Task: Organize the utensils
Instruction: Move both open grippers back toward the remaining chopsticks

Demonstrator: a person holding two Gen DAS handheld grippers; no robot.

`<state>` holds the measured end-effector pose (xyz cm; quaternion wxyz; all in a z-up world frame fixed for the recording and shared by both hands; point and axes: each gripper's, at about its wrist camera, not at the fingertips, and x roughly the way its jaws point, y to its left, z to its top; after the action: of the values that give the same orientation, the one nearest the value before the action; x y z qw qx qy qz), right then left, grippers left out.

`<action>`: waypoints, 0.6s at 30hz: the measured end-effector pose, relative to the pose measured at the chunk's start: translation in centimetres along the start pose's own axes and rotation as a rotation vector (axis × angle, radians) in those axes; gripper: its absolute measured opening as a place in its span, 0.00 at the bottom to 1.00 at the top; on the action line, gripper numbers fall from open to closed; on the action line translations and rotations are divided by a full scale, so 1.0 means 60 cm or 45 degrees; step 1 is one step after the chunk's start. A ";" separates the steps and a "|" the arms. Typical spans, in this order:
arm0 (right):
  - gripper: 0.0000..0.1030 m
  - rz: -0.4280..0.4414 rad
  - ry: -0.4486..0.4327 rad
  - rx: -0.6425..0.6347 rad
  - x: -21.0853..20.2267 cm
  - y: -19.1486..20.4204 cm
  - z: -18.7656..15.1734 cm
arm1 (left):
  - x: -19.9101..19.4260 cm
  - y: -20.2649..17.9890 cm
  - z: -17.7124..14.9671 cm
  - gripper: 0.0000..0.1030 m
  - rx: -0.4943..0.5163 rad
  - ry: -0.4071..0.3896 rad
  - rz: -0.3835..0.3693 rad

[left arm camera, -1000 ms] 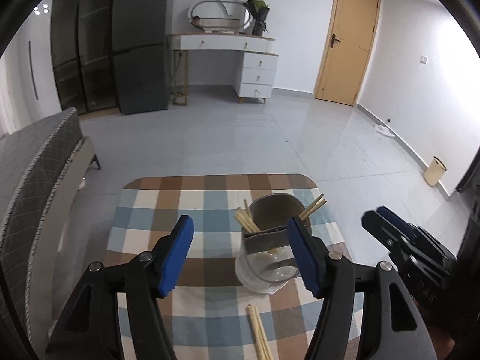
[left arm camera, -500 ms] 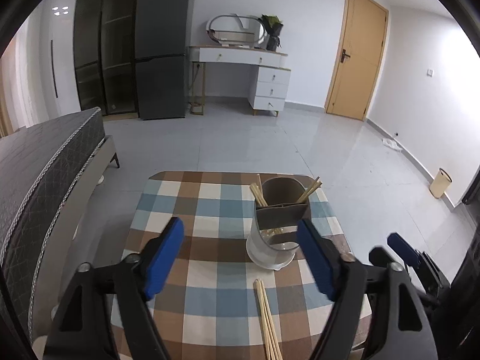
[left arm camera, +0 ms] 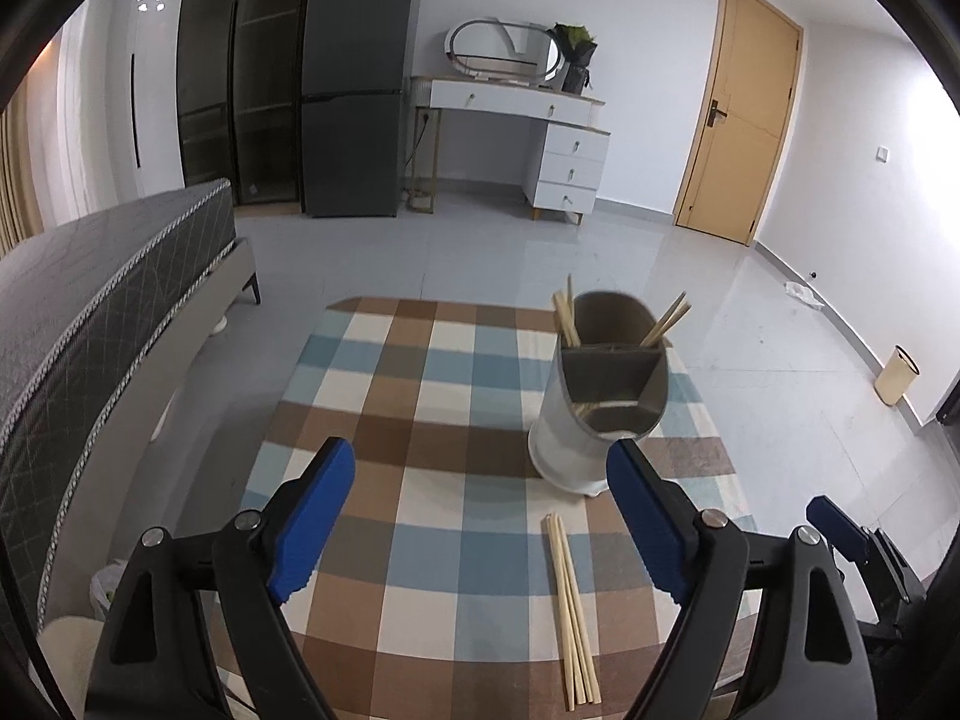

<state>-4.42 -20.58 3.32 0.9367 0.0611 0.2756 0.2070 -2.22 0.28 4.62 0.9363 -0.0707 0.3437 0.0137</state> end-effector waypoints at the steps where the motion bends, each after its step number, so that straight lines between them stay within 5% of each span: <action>1: 0.80 -0.008 0.012 0.004 0.004 0.000 -0.006 | 0.006 0.002 -0.005 0.80 -0.003 0.010 -0.004; 18: 0.81 -0.099 0.208 0.021 0.080 -0.003 -0.052 | 0.104 0.033 -0.072 0.80 -0.011 0.165 -0.013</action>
<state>-2.41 -18.70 -1.69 0.9179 0.0411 0.3548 0.1727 -0.36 1.51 -2.90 0.9118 -0.0772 0.4033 0.0059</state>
